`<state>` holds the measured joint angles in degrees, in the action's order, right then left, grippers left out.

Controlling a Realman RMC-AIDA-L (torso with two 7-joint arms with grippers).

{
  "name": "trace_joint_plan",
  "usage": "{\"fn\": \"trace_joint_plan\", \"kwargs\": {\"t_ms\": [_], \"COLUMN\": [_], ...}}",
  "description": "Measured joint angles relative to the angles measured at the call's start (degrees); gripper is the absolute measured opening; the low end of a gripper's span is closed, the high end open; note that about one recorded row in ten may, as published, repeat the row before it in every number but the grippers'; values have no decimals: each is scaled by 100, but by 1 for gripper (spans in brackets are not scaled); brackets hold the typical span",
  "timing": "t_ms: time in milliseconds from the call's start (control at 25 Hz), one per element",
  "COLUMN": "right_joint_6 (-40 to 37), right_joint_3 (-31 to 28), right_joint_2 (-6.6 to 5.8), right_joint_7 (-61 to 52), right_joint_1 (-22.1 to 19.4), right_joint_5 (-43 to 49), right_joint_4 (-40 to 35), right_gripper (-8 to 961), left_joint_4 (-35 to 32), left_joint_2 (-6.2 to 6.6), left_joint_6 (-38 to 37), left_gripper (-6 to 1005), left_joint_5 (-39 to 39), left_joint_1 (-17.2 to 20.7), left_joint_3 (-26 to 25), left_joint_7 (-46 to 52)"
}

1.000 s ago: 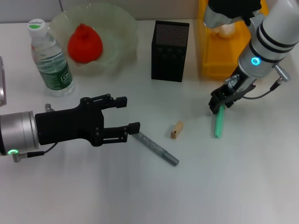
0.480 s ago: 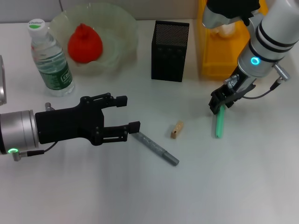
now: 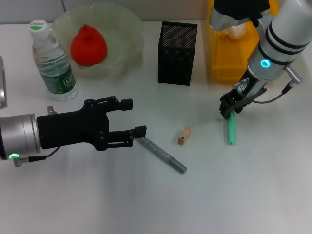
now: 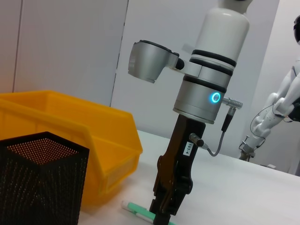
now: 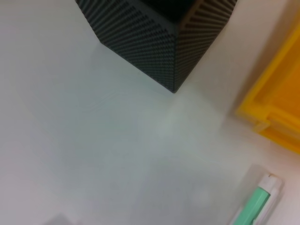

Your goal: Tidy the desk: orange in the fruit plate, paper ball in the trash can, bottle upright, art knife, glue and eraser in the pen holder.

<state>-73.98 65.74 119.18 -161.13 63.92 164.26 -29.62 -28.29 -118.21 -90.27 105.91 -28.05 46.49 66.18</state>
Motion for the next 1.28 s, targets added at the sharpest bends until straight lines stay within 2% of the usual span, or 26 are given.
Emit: {"fn": "trace_joint_plan", "kwargs": {"t_ms": [80,1280], "right_joint_6": [-12,-40], "right_joint_3": [0,62], "right_joint_2": [0,-2], "right_joint_7": [1,5], "right_joint_1": [0,-5], "right_joint_5": [0,0], "right_joint_4": [1,84], "right_gripper": [321,321], "left_joint_4": [-1,9], "left_joint_2": [0,0], "left_joint_6": [3,80], "left_gripper": [813,813], "left_joint_5": [0,0], "left_joint_1": [-5,-60], "left_joint_3": [0,0], "left_joint_7": [0,-18]}}
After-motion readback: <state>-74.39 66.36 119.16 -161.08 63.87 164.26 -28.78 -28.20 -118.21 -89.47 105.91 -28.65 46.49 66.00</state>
